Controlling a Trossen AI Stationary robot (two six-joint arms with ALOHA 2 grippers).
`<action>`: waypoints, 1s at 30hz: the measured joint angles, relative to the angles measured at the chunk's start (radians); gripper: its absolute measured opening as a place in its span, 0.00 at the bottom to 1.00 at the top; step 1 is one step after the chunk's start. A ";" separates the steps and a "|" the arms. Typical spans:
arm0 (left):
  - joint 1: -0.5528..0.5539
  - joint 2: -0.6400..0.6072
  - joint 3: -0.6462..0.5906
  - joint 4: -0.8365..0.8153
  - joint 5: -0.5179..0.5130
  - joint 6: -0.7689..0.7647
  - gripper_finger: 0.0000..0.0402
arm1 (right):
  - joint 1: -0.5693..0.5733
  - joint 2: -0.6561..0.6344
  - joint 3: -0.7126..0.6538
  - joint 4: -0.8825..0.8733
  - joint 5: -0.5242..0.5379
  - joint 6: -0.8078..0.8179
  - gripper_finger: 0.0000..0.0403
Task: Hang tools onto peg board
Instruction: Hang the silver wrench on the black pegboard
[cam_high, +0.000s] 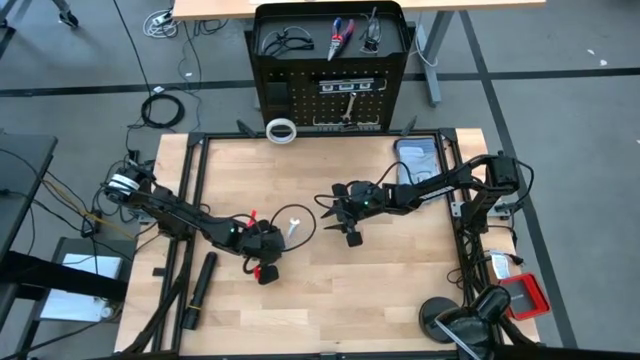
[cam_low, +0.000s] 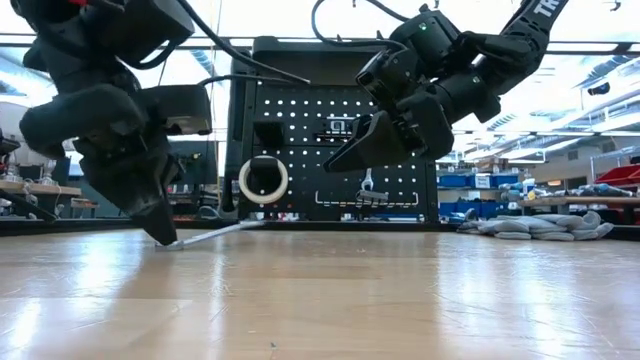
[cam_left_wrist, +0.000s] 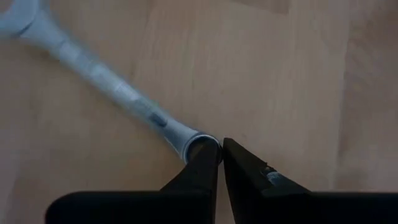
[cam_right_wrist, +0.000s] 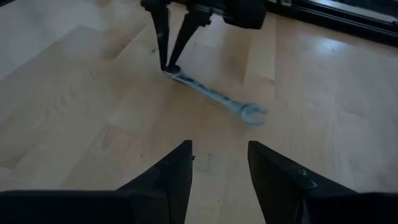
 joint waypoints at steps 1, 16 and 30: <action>-0.001 0.000 -0.002 0.001 -0.018 0.026 0.08 | 0.001 0.000 0.000 0.000 0.000 0.001 0.40; 0.001 0.000 -0.067 0.061 -0.082 0.361 0.08 | 0.017 0.000 0.000 0.029 0.001 0.039 0.40; 0.043 0.004 -0.070 0.148 -0.097 0.616 0.08 | -0.050 0.017 0.127 -0.076 -0.088 -0.068 0.44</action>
